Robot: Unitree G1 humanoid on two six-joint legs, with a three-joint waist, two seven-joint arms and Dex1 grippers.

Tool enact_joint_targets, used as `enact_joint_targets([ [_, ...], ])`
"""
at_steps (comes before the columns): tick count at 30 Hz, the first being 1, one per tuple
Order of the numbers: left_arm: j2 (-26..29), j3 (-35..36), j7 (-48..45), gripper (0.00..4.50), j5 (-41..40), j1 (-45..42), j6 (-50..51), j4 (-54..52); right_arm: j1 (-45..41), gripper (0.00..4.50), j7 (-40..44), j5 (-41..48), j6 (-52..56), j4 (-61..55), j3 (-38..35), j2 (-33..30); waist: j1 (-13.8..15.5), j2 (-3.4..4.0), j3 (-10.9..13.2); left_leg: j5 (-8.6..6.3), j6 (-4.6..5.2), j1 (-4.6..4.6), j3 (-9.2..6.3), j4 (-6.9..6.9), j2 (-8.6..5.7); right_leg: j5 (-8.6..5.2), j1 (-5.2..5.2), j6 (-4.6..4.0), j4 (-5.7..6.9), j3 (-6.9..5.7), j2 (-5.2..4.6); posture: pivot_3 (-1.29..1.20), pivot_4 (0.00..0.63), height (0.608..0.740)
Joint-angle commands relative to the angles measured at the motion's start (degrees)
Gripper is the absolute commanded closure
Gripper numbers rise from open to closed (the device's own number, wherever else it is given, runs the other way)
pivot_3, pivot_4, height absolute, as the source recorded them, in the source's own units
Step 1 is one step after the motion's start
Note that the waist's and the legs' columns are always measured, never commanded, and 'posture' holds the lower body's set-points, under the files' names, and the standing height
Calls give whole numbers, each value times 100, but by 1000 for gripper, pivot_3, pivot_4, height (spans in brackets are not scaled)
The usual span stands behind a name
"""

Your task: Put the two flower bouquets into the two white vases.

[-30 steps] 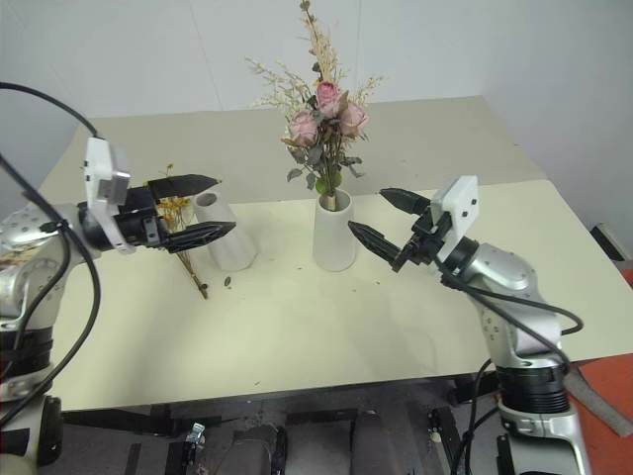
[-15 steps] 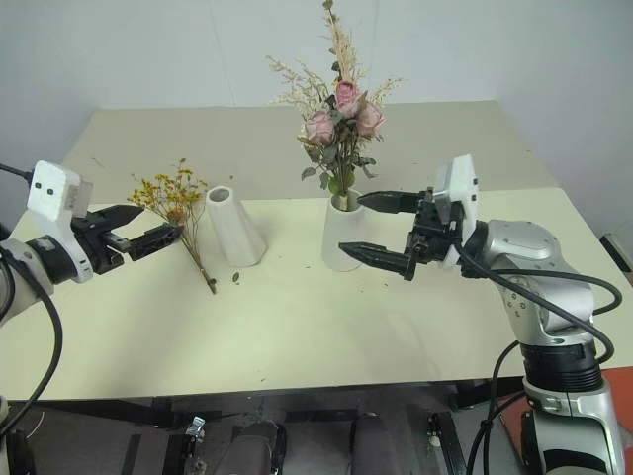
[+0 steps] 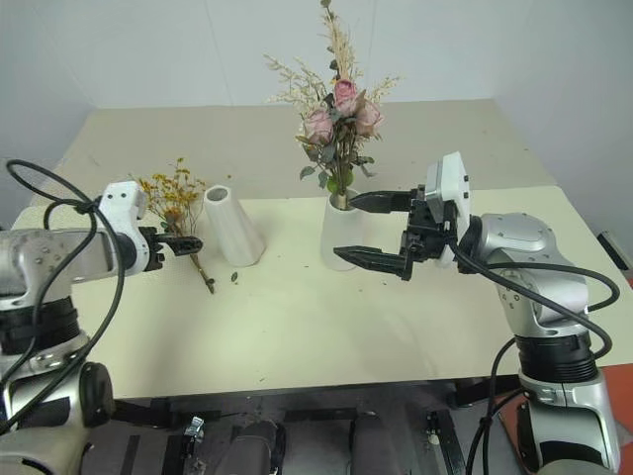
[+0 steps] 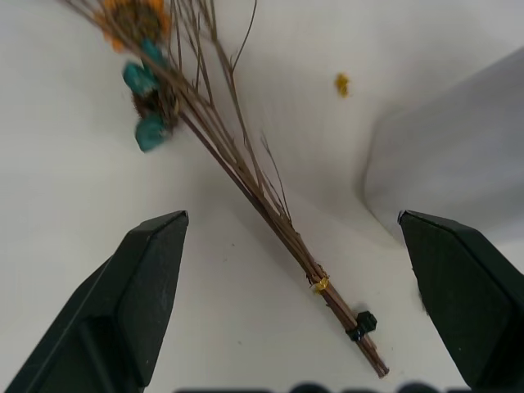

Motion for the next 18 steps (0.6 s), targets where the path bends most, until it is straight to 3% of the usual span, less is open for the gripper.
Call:
enact_joint_targets([
  [1, -154, -10, 38, 0, 314, -227, -163, 492, -183, 24, 84, 26, -134, -118, -94, -16, 1, 0, 0, 0, 0, 0, 0, 0, -1, 0, 0, 0, -1, 0, 0, 0, 150, 740],
  [11, -558, -158, -9, 0, 872, -875, -1339, 2496, -164, 24, 68, 40, -125, -168, -150, 37, 77, 0, 0, 14, -24, 2, 1, 6, -2, 25, 7, 6, -7, 0, -1, 0, 150, 740],
  [18, -550, -338, -137, 2216, 1089, -1183, -1801, 3161, -103, 0, 20, 62, -106, -244, -162, 67, 87, 0, 0, 42, -26, 1, 1, 17, -3, 52, 16, 28, -12, 0, -1, 0, 150, 740],
])
